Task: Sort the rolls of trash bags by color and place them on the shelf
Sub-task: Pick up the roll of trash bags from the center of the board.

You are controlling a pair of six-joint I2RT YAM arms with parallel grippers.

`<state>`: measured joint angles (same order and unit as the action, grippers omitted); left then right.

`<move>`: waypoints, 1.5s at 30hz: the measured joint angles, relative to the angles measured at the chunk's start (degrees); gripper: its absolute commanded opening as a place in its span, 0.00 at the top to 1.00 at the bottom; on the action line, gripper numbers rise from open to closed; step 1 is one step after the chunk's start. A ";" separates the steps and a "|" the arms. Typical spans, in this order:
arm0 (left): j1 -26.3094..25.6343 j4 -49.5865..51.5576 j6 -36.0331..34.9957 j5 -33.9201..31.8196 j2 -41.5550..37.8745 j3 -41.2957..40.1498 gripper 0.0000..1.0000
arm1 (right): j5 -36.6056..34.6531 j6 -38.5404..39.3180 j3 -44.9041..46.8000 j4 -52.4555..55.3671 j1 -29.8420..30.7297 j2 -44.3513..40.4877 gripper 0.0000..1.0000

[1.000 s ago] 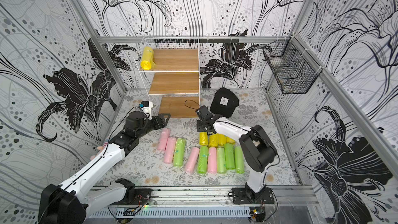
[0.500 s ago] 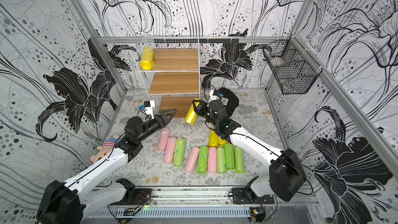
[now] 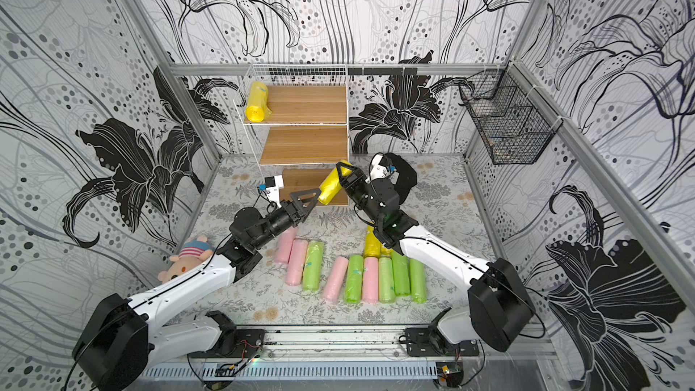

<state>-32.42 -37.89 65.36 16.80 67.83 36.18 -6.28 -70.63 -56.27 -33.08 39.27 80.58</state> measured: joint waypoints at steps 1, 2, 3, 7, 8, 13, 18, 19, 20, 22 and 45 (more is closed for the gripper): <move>-0.31 -0.44 0.33 -0.28 0.63 0.31 0.14 | -0.02 -0.63 0.00 -0.74 0.00 0.15 0.61; -0.59 -0.96 0.59 -0.48 1.25 0.50 0.14 | -0.09 -1.09 0.00 -1.31 0.00 0.33 0.62; -0.92 -1.64 0.87 -0.79 1.92 0.66 0.15 | -0.17 -1.77 0.00 -2.01 0.00 0.55 0.62; -1.64 -4.26 2.36 -2.05 3.96 0.76 0.18 | -0.22 -3.56 0.00 -3.21 0.11 1.42 0.62; -1.70 -4.92 2.78 -2.54 4.37 0.87 0.19 | -0.22 -3.85 0.00 -3.39 0.17 1.62 0.62; -2.16 -7.30 3.85 -4.55 5.62 1.64 0.27 | -0.22 -4.90 0.07 -3.85 0.59 1.75 0.62; -2.43 -9.20 4.68 -5.53 6.58 2.95 0.33 | -0.22 -5.27 0.07 -4.83 0.66 1.75 0.63; -2.43 -9.57 4.90 -5.57 6.80 3.13 0.30 | -0.22 -5.27 0.07 -4.96 0.66 1.75 0.63; -2.43 -10.10 5.11 -5.66 7.04 3.23 0.26 | -0.22 -5.27 0.11 -5.14 0.66 1.75 0.63; -2.47 -10.29 5.64 -5.73 7.10 3.23 0.25 | -0.48 -5.25 0.24 -5.38 0.66 1.75 0.63; -2.84 -11.50 7.19 -5.75 8.20 3.23 1.00 | -1.66 -4.46 0.28 -4.33 0.63 1.88 0.35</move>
<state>-35.27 -49.39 72.55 11.05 76.03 39.42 -7.94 -75.09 -55.99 -37.41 39.90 82.46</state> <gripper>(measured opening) 0.359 0.563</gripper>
